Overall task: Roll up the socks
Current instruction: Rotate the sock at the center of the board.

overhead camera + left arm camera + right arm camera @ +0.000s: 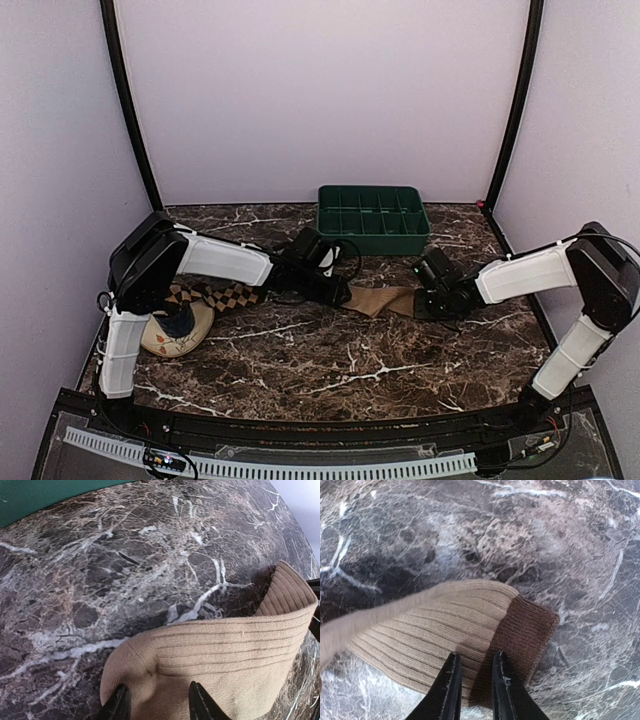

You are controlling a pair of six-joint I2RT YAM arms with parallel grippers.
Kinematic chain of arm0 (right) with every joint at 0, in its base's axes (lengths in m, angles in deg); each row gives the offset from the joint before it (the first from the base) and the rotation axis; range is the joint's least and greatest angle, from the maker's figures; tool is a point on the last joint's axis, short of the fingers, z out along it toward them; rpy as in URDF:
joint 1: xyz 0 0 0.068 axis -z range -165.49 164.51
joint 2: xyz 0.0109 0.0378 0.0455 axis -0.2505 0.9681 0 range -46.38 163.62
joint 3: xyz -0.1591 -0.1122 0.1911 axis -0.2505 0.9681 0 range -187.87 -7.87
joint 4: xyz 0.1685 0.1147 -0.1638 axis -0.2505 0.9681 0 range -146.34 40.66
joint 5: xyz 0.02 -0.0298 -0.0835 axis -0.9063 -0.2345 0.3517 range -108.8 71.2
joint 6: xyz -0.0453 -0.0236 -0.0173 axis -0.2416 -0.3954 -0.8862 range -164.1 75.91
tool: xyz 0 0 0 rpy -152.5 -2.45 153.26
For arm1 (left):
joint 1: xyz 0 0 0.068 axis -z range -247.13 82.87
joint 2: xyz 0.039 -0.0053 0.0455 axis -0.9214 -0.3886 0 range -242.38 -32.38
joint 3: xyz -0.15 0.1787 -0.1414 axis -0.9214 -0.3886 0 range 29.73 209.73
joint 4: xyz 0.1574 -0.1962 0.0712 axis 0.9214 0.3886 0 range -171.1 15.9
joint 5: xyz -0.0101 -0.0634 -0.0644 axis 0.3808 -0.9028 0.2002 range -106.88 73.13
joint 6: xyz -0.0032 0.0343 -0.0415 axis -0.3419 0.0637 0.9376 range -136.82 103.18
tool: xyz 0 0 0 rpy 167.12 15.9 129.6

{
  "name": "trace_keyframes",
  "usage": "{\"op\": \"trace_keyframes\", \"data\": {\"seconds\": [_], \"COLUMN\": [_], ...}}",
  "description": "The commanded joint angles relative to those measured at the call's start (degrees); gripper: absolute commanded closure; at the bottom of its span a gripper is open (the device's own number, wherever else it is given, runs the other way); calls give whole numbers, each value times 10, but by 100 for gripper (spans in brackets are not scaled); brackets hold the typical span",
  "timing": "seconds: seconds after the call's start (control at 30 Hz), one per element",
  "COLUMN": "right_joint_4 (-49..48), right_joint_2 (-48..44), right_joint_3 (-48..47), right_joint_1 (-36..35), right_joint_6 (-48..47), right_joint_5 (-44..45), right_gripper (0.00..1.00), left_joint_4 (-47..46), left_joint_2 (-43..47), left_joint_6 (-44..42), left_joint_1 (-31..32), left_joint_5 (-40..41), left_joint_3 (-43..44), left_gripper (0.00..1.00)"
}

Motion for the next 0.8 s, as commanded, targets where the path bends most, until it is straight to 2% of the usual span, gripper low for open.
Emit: {"op": "trace_keyframes", "data": {"seconds": [0.0, 0.43, 0.77], "right_joint_4": [43, 106, 103], "right_joint_2": [0, -30, 39], "right_joint_3": [29, -3, -74], "right_joint_1": [-26, -182, -340], "right_joint_6": [22, 119, 197], "right_joint_5": [-72, -106, -113], "right_gripper": [80, 80, 79], "left_joint_4": [46, 53, 23], "left_joint_2": [-11, -19, -20], "left_joint_6": [5, -43, -113], "left_joint_1": [-16, -45, -45], "left_joint_5": [33, 52, 44], "left_joint_3": [11, 42, 51], "left_gripper": [56, 55, 50]}}
